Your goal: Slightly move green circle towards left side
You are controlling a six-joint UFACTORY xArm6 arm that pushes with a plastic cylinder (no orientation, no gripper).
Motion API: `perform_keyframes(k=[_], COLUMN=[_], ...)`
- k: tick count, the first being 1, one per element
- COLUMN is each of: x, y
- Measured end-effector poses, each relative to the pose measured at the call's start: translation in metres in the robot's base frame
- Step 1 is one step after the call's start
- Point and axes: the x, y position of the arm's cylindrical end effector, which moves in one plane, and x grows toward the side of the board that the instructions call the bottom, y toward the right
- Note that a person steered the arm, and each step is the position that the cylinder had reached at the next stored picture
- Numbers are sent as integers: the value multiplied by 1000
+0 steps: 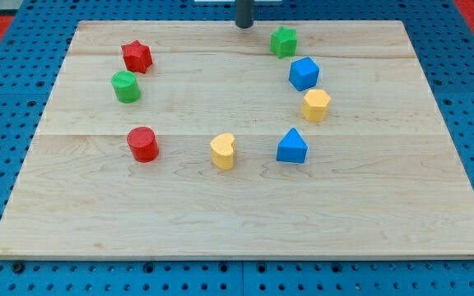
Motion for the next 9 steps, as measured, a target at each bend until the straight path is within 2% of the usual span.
perform_keyframes(k=[1, 3, 5, 6, 8, 9], x=[1, 35, 110, 124, 169, 161], y=[-24, -125, -118, -151, -165, -126])
